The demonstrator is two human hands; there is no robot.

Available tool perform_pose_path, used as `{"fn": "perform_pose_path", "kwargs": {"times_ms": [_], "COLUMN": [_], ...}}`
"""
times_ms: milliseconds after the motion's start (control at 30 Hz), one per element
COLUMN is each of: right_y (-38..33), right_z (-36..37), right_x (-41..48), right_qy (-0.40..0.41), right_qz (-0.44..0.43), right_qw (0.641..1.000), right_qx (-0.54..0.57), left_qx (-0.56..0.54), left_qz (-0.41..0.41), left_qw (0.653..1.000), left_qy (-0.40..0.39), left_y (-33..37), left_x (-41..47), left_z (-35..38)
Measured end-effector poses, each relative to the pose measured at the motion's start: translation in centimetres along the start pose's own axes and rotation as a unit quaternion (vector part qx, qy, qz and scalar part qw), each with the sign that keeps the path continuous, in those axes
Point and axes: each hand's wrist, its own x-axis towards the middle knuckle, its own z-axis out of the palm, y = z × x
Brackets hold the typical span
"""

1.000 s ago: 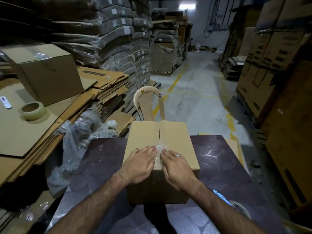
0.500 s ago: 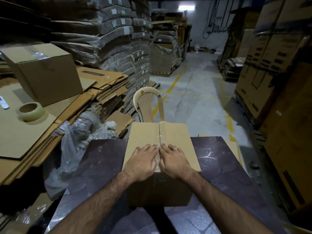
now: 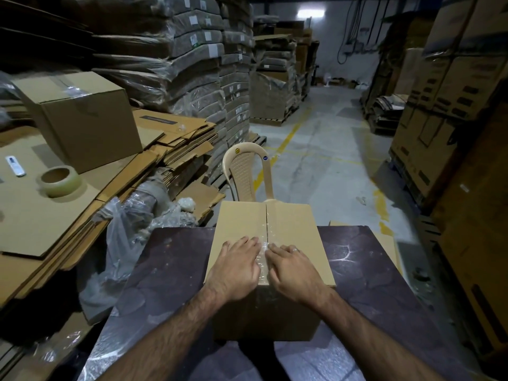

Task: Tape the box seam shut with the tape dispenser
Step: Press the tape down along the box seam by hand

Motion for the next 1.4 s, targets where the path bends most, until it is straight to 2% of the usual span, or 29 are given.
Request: {"fn": "perform_pose_path", "kwargs": {"times_ms": [167,300,467,600,800,933,1100,1267,1400], "right_y": [0.2,0.4,0.0,0.0,-0.3,-0.7,-0.5,-0.4,-0.3], "right_z": [-1.0,-0.1,-0.9,-0.4,-0.6,-0.2,-0.7,-0.3,-1.0], "right_x": [2.0,0.2,2.3,0.0,2.2,-1.0,1.6,-0.9,2.2], "right_qy": [-0.013,-0.007,-0.005,-0.009,0.0,-0.001,0.008,-0.005,-0.019], "right_qz": [0.015,-0.031,-0.012,-0.06,-0.032,-0.065,-0.036,-0.088,-0.047], "right_qw": [1.0,0.999,1.0,0.998,0.999,0.998,0.999,0.996,0.998], "right_qx": [0.016,0.008,0.009,0.005,0.007,-0.004,-0.012,-0.01,-0.037], "left_qx": [-0.002,-0.007,-0.016,-0.007,-0.01,-0.016,-0.039,-0.052,-0.047], "left_qz": [-0.002,-0.005,-0.004,-0.007,-0.001,0.0,0.0,0.005,0.01], "left_qw": [1.0,1.0,1.0,1.0,1.0,1.0,0.999,0.999,0.999], "left_qy": [-0.002,-0.007,-0.009,-0.009,-0.007,-0.001,0.01,0.014,0.019], "left_y": [0.0,0.3,-0.1,0.0,-0.5,-0.5,-0.6,-0.7,-0.7], "left_x": [-0.1,0.0,0.1,0.1,0.4,0.4,0.3,0.4,0.4], "left_z": [-0.1,-0.3,-0.4,-0.1,0.0,0.4,0.1,0.3,0.1]}}
